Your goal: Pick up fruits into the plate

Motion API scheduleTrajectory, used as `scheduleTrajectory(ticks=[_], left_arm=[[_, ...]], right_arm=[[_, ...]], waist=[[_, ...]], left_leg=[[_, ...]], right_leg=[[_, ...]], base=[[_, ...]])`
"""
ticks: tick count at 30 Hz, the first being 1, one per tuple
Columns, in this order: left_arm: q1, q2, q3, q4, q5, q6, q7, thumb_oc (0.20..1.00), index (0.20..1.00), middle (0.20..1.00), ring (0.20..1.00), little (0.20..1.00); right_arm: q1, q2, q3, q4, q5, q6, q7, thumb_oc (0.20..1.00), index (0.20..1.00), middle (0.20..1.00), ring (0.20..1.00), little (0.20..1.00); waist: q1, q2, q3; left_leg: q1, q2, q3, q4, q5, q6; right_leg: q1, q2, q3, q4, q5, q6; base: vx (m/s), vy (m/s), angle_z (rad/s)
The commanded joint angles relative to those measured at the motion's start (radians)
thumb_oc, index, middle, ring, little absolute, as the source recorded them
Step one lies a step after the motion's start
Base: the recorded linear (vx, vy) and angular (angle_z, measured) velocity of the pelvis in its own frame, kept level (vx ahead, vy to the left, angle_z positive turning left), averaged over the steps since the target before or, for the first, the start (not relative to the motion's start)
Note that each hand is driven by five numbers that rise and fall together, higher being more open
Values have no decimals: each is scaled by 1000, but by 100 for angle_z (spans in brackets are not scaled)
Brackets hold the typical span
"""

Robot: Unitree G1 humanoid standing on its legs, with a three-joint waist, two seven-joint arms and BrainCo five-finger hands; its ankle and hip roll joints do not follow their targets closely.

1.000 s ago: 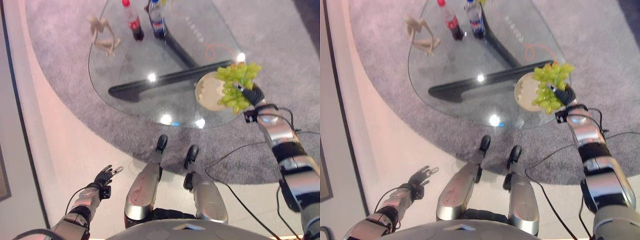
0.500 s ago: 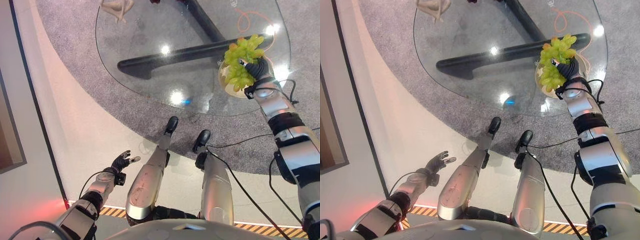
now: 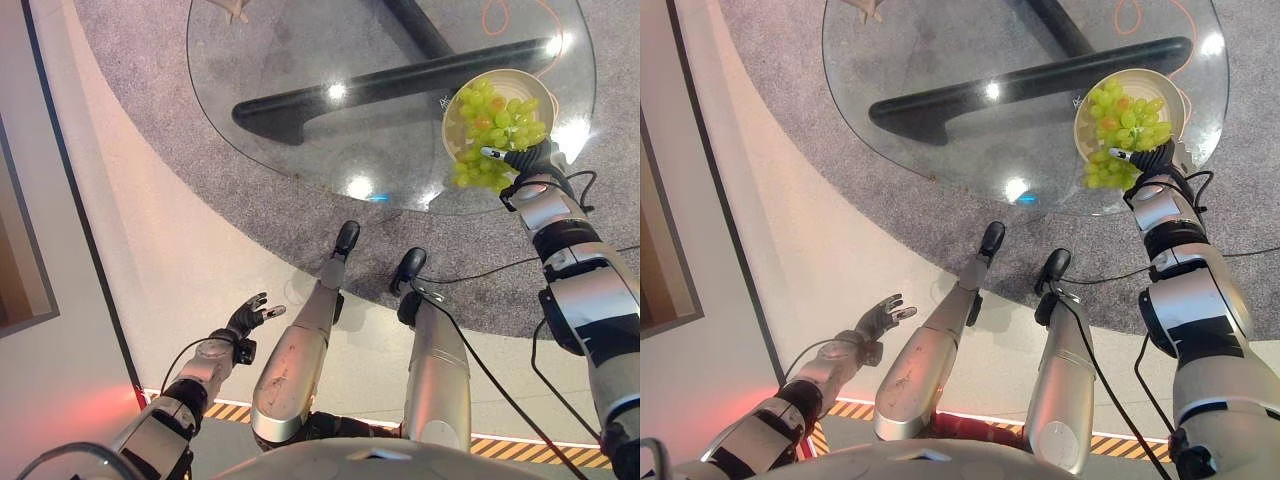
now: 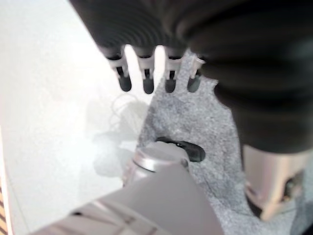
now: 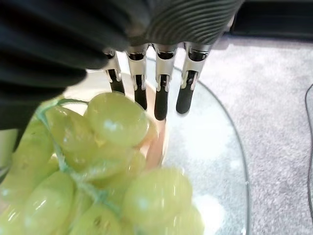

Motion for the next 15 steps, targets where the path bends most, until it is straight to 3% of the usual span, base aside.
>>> scheduleTrajectory(ticks=[1, 9, 15], left_arm=[[23, 16, -21, 13, 4, -26, 11, 1000, 1000, 1000, 1000, 1000], [3, 16, -18, 6, 12, -12, 16, 1000, 1000, 1000, 1000, 1000], [3, 15, 31, 38, -47, 7, -26, 1000, 1000, 1000, 1000, 1000]], right_arm=[[6, -67, 49, 31, -28, 37, -32, 1000, 1000, 1000, 1000, 1000], [60, -57, 8, 34, 37, 2, -57, 1000, 1000, 1000, 1000, 1000], [142, -70, -86, 8, 114, -82, -86, 1000, 1000, 1000, 1000, 1000]], waist=[[7, 24, -35], [-8, 13, -35], [-29, -5, -35]], left_leg=[[1, -40, 113, 179, -240, 89], [94, -17, 114, 114, -232, 82], [229, 14, 121, 30, -220, 69]], right_leg=[[42, 51, -3, -143, 78, 49], [128, 69, 0, -196, 83, 51], [253, 79, 17, -238, 72, 54]], base=[[-38, -15, -2], [-39, -15, -2], [-13, 8, -7]])
